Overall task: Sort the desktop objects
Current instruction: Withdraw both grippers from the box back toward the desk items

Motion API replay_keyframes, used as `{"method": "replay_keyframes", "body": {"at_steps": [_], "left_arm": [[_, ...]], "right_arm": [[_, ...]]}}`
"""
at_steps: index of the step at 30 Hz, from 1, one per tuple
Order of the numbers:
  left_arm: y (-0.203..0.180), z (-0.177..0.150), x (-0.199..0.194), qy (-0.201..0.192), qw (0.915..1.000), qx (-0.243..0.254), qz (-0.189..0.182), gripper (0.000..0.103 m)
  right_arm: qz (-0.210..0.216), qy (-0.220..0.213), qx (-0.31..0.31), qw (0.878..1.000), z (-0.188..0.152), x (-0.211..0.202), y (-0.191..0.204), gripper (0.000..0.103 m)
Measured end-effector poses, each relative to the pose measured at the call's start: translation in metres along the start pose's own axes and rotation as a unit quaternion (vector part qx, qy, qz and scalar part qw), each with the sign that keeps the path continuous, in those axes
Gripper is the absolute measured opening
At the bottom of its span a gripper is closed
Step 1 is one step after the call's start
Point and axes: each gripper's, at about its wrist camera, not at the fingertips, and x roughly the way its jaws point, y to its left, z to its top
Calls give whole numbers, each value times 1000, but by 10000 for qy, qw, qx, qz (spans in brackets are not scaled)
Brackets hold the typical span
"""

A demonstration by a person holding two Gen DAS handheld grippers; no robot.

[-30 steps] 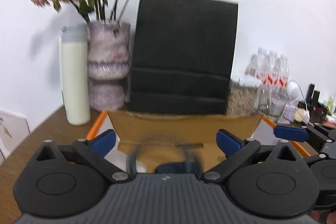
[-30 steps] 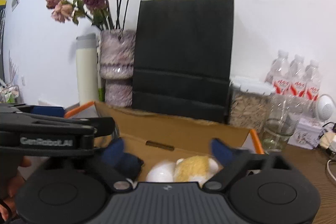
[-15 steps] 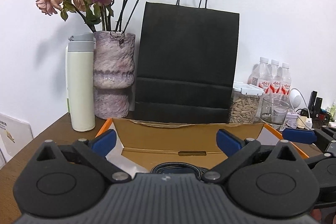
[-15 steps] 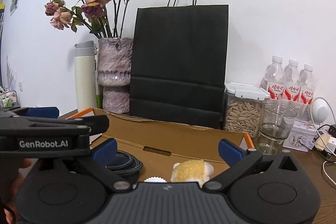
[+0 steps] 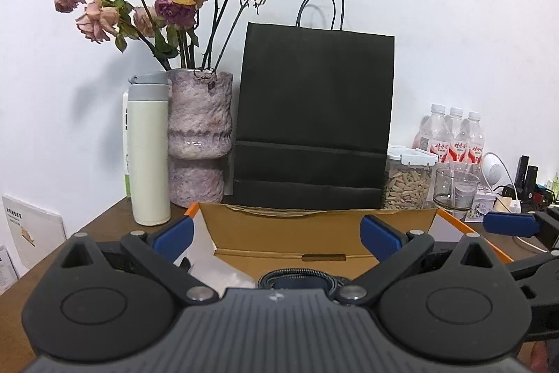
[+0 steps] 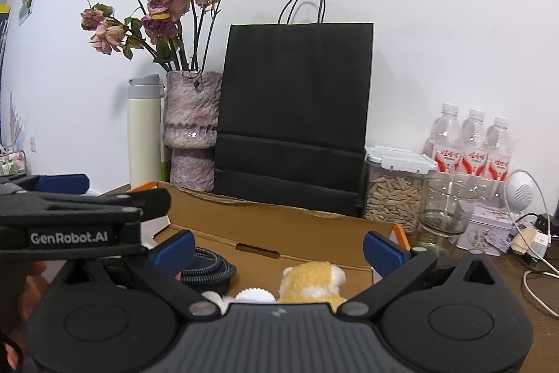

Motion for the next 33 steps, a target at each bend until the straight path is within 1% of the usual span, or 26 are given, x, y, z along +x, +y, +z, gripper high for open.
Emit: {"method": "replay_keyframes", "body": {"at_steps": [10, 16, 23, 28, 33], "left_arm": [[1, -11, -40, -78, 10000, 42, -22, 103], [0, -15, -61, -76, 9999, 66, -26, 103], [-3, -24, -82, 26, 9998, 199, -39, 103], [-3, -31, -95, 183, 9995, 243, -86, 103], [-2, -39, -105, 512, 9980, 343, -142, 103]], "right_arm": [[-155, -118, 22, 9998, -15, -43, -2, 103], [-213, -83, 37, 9997, -25, -66, -1, 103], [-251, 31, 186, 9995, -38, -91, -5, 103], [-219, 128, 266, 9993, -47, -107, -5, 103], [-188, 208, 278, 9992, -55, -121, -3, 103]]}}
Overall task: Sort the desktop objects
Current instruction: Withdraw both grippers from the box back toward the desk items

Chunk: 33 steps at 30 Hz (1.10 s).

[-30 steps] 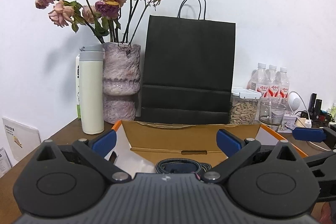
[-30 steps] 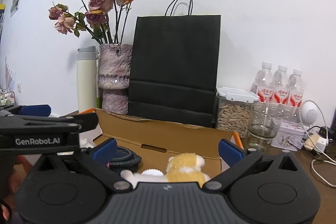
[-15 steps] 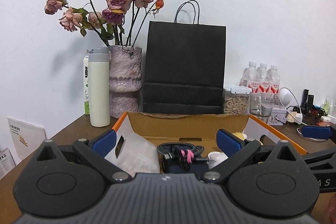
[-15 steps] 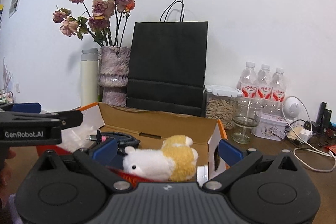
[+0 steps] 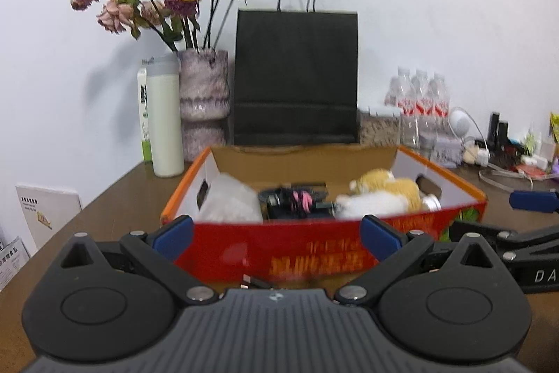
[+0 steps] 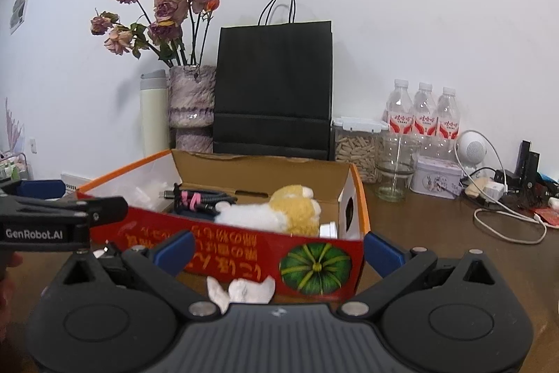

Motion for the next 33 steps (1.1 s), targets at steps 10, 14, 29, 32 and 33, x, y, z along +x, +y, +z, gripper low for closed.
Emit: {"method": "replay_keyframes", "body": {"at_steps": [10, 14, 29, 32, 33], "left_arm": [[5, -13, -14, 355, 9993, 34, -63, 103], [6, -17, -16, 498, 9987, 48, -92, 103], [-2, -28, -10, 1167, 9924, 341, -181, 103], [-5, -31, -10, 1247, 9910, 423, -223, 103], [-6, -31, -9, 1282, 9905, 447, -235, 103]], "right_arm": [[35, 222, -101, 9997, -17, -20, 7, 103], [55, 310, -171, 9994, -22, -23, 11, 103], [384, 1139, -32, 9927, -29, -11, 10, 103], [441, 1253, -33, 9911, -30, -8, 11, 103], [453, 1271, -38, 9908, -31, -8, 11, 103]]}}
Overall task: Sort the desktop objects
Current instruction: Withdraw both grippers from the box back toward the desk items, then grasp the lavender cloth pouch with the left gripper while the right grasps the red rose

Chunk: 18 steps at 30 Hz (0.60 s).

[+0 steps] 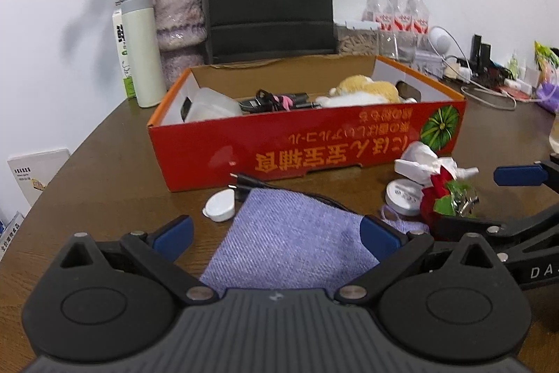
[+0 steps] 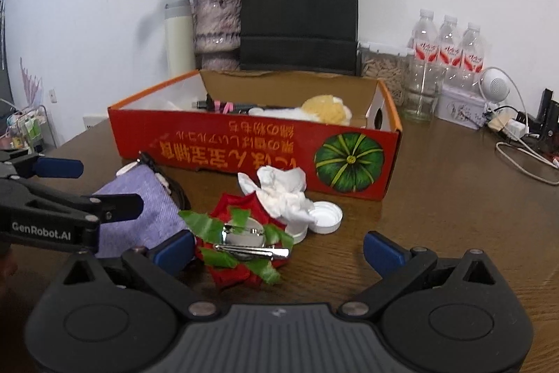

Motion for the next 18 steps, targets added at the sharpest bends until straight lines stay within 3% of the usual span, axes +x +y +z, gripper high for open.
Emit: {"method": "replay_keyframes", "body": {"at_steps": [8, 14, 18], "left_arm": [[0, -2, 8, 311, 9995, -31, -26, 103], [1, -2, 10, 355, 9994, -24, -12, 103], [0, -2, 11, 372, 9993, -19, -4, 103]], "right_arm": [[131, -15, 53, 9999, 1, -1, -2, 100], [370, 34, 36, 9993, 1, 0, 1, 80], [490, 28, 24, 9988, 0, -1, 2, 54]]}}
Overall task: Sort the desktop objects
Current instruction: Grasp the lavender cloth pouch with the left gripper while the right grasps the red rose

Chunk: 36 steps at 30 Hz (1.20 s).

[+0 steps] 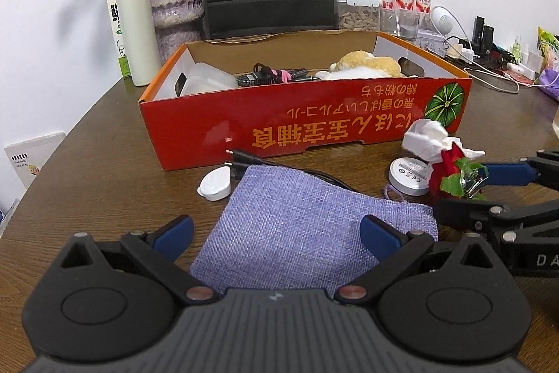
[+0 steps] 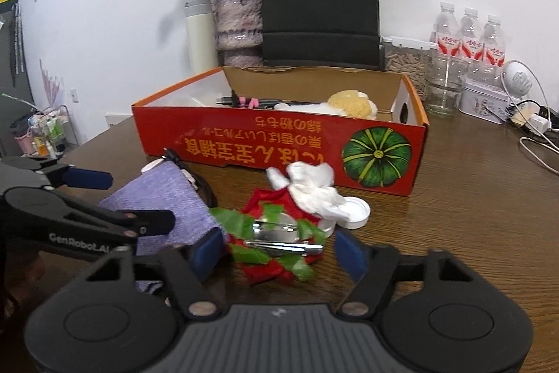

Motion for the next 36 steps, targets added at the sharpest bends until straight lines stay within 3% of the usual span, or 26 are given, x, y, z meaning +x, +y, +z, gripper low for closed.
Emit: {"method": "replay_keyframes", "body": {"at_steps": [5, 21, 32, 36], "left_arm": [[0, 0, 0, 2, 10000, 6, 3, 103], [0, -2, 7, 127, 9999, 21, 68, 103], [9, -4, 11, 199, 9995, -208, -162, 103], [7, -5, 9, 144, 9995, -172, -222, 94]], "right_arm": [[22, -119, -88, 9999, -1, -4, 4, 48], [-25, -310, -133, 9994, -1, -11, 5, 48], [-36, -371, -142, 9992, 0, -13, 5, 48], [-52, -375, -150, 9992, -1, -13, 5, 48]]}}
